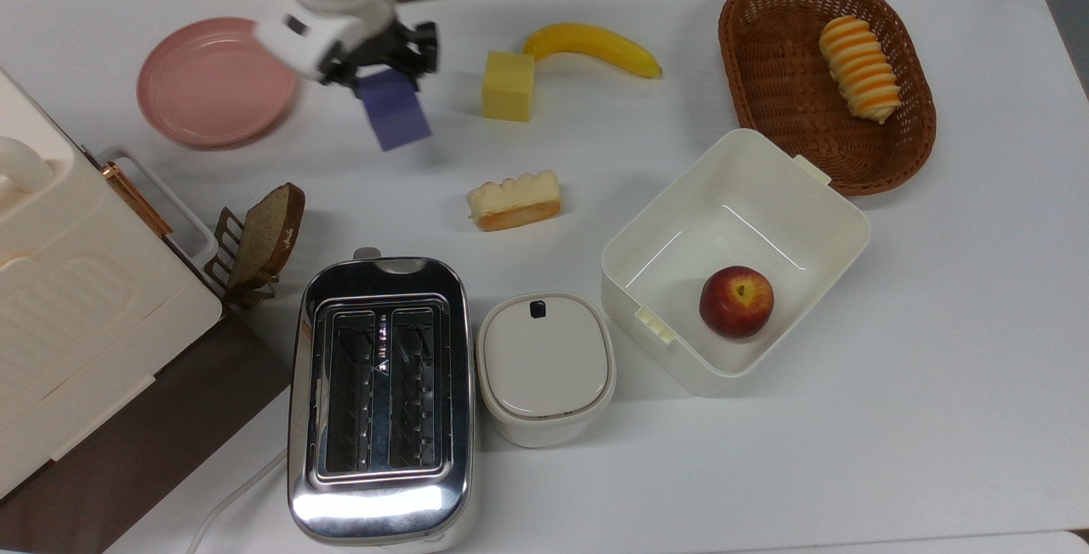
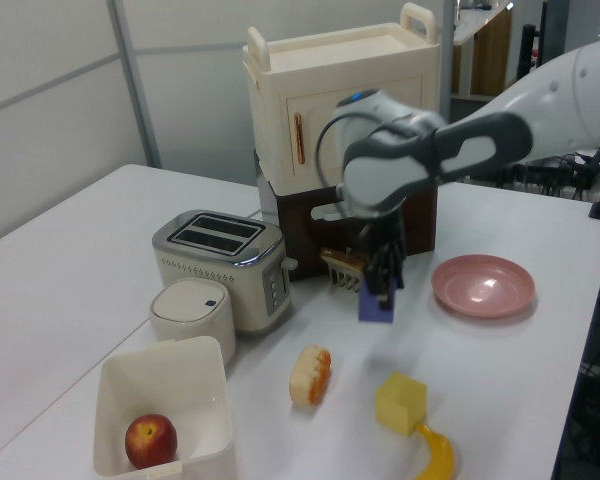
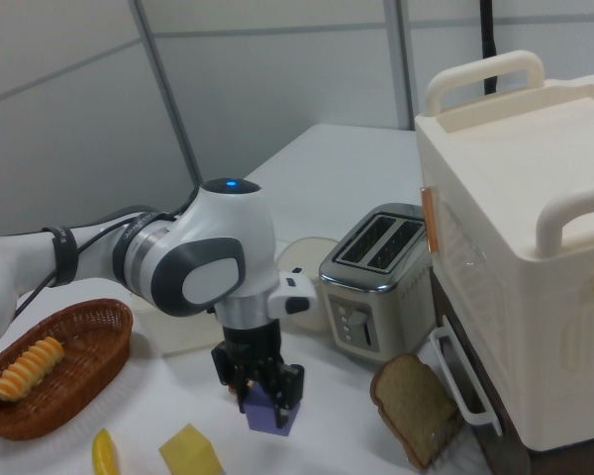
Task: Put the purple cube on the table
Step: 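Carry the purple cube beside the yellow cube and lower it onto the table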
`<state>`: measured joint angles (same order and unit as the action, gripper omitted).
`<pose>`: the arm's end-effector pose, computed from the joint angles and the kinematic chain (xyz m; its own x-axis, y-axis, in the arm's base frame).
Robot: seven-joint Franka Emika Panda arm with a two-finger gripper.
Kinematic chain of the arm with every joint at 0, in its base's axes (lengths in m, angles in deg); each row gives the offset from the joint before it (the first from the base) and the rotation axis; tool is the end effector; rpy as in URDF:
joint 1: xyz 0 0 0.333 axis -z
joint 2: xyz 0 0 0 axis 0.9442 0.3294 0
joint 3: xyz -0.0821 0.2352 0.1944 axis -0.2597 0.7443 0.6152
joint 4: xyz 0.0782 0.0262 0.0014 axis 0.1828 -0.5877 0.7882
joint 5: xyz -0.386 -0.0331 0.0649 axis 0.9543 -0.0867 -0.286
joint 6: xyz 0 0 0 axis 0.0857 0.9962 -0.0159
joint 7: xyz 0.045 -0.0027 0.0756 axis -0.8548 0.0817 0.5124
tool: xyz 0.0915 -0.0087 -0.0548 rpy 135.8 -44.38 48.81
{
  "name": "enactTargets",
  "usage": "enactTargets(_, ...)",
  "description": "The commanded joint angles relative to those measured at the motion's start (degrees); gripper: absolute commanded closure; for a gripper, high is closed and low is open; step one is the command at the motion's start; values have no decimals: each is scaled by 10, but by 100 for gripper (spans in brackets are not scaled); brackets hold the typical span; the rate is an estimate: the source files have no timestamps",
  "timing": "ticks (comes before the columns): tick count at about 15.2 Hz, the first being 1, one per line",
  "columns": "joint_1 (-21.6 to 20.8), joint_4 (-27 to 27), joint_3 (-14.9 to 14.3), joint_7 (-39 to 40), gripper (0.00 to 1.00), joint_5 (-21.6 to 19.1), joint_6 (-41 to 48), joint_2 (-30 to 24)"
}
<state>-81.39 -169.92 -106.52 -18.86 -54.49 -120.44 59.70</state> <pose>0.5665 -0.0656 0.4178 0.9729 0.1436 -0.1814 0.1442 -0.9895 -0.0099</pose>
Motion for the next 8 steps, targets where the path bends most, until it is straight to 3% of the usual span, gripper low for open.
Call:
enactTargets(1,-22,1,3,-42,11,-2,6,9)
enactTargets(2,-22,1,6,-49,0,-2,6,9)
enactTargets(6,-23,17,32,-84,0,5,13,7)
enactTargets(8,-17,69,59,-159,0,11,44,1)
